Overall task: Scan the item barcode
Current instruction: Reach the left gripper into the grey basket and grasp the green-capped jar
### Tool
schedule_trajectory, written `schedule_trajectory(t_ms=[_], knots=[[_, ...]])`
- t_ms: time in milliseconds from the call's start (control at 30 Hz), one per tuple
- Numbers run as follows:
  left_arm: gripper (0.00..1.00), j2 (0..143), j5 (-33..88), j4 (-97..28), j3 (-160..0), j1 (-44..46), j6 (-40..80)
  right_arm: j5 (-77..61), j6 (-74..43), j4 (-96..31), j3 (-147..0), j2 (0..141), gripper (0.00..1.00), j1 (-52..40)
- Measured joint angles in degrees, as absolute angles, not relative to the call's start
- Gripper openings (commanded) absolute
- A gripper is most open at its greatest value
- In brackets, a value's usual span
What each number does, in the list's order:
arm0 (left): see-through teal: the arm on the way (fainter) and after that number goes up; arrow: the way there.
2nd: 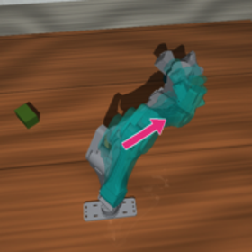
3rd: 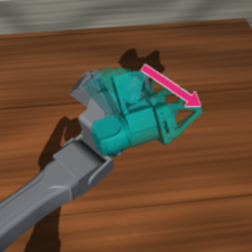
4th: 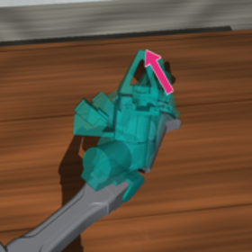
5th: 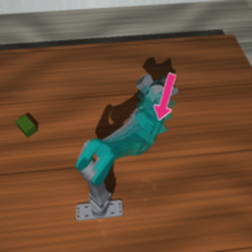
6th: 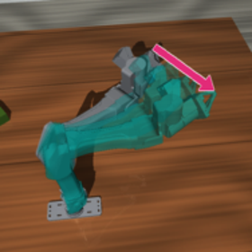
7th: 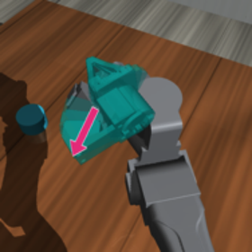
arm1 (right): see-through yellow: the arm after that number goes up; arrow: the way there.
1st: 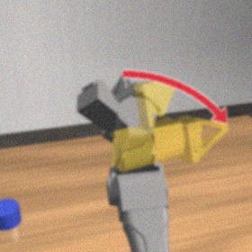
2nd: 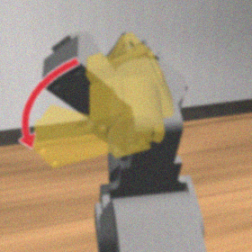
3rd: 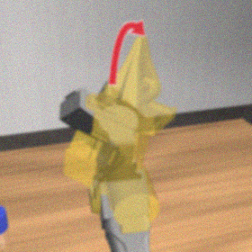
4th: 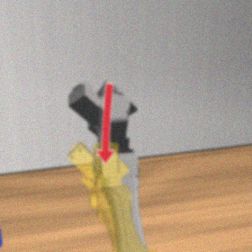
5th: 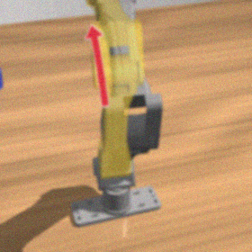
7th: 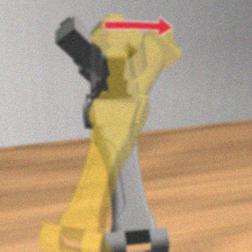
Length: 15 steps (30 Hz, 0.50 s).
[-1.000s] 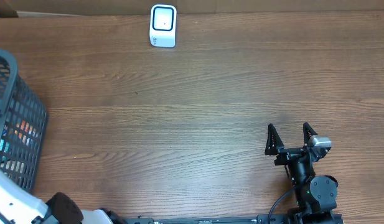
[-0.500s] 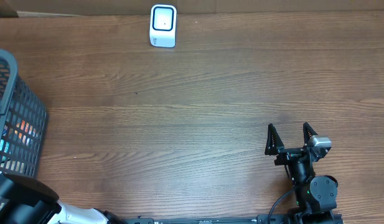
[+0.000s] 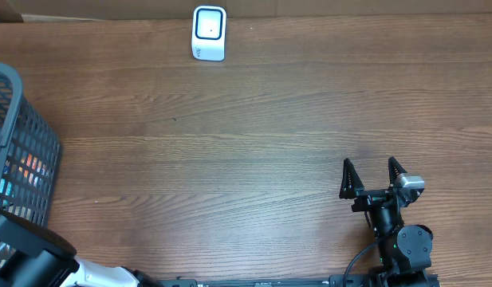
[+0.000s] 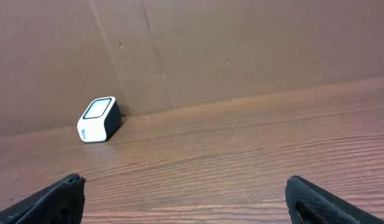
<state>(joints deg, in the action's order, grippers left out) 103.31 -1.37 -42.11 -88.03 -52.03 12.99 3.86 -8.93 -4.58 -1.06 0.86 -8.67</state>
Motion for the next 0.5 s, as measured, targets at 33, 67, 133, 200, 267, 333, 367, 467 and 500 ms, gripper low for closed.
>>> schedule_trajectory(t_ms=[33, 67, 133, 200, 267, 333, 367, 467, 500], knots=[[1.00, 103.31, -1.39, -40.75, -87.39, -51.72, 12.19, 3.86, -8.95, -4.58, -1.06, 0.86, 1.00, -8.67], [1.00, 103.31, -1.37, -39.86, -87.07, -51.59, 11.66, 3.88, -8.91, -4.56, -1.06, 0.86, 1.00, -8.67], [1.00, 103.31, -1.37, -38.28, -86.67, -51.33, 10.90, 3.88, -8.93, -4.60, -1.06, 0.86, 1.00, -8.67], [1.00, 103.31, -1.39, -37.21, -86.59, -51.31, 10.26, 3.84, -8.91, -4.56, -1.06, 0.86, 1.00, -8.67], [1.00, 103.31, -1.39, -36.36, -86.59, -51.35, 9.78, 3.86, -8.93, -4.58, -1.06, 0.86, 1.00, -8.69], [1.00, 103.39, -1.45, -35.75, -86.59, -51.35, 8.80, 3.88, -8.93, -4.58, -1.06, 0.86, 1.00, -8.67], [1.00, 103.46, -1.48, -35.55, -86.59, -51.35, 8.51, 3.84, -8.93, -4.60, -1.06, 0.86, 1.00, -8.69], [1.00, 104.92, -1.58, -35.31, -86.59, -51.33, 7.81, 3.86, -8.93, -4.56, -1.06, 0.86, 1.00, -8.67], [1.00, 105.80, -1.58, -35.24, -86.59, -51.33, 7.51, 3.88, -8.93, -4.58, -1.06, 0.86, 1.00, -8.67]])
